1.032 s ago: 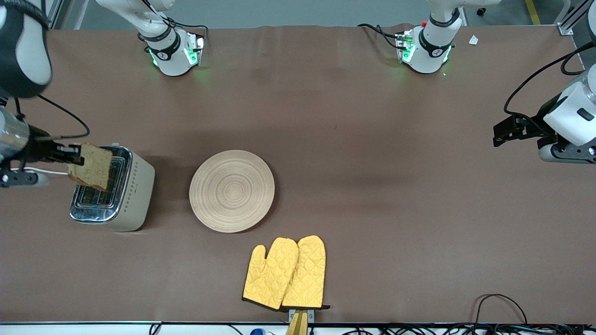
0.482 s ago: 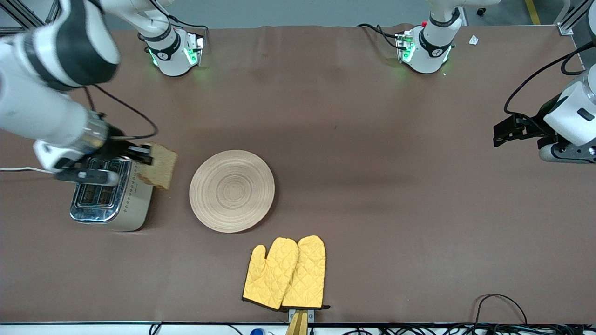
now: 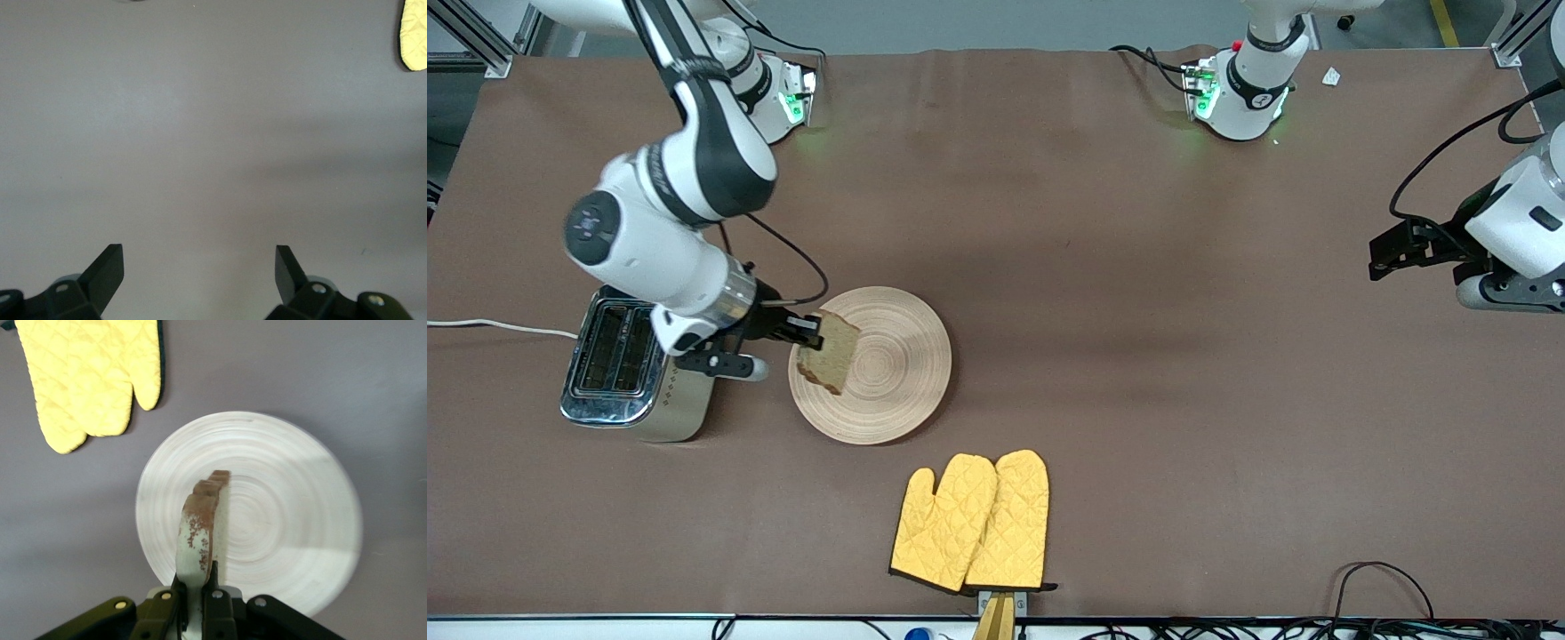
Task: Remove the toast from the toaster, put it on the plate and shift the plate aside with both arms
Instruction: 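Carry the bread slice with the right gripper over the wooden plate, then lower the bread onto the plate and open the right gripper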
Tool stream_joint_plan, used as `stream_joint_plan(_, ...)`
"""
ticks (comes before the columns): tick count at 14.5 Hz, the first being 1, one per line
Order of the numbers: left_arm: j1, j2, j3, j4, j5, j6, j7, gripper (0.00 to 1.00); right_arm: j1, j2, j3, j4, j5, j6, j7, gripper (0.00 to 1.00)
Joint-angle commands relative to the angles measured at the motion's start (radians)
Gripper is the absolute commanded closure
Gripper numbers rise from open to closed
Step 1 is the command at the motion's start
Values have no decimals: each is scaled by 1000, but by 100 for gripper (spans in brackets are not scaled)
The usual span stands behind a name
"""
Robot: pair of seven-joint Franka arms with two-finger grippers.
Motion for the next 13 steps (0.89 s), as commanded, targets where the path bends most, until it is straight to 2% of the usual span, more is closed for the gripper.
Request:
stream_joint_plan(1, 0, -10, 3, 4, -2, -8, 11, 0, 60, 23, -10, -53, 56, 108, 4, 100)
stream_joint_plan(3, 0, -10, 3, 4, -2, -8, 11, 0, 92, 51, -8, -53, 58, 152, 2, 100)
stream_joint_plan(7, 0, -10, 3, 4, -2, -8, 11, 0, 92, 74, -9, -62, 59, 158, -22, 100)
stream_joint_plan(13, 0, -10, 3, 4, -2, -10, 11, 0, 13, 83, -10, -123, 59, 178, -194, 100)
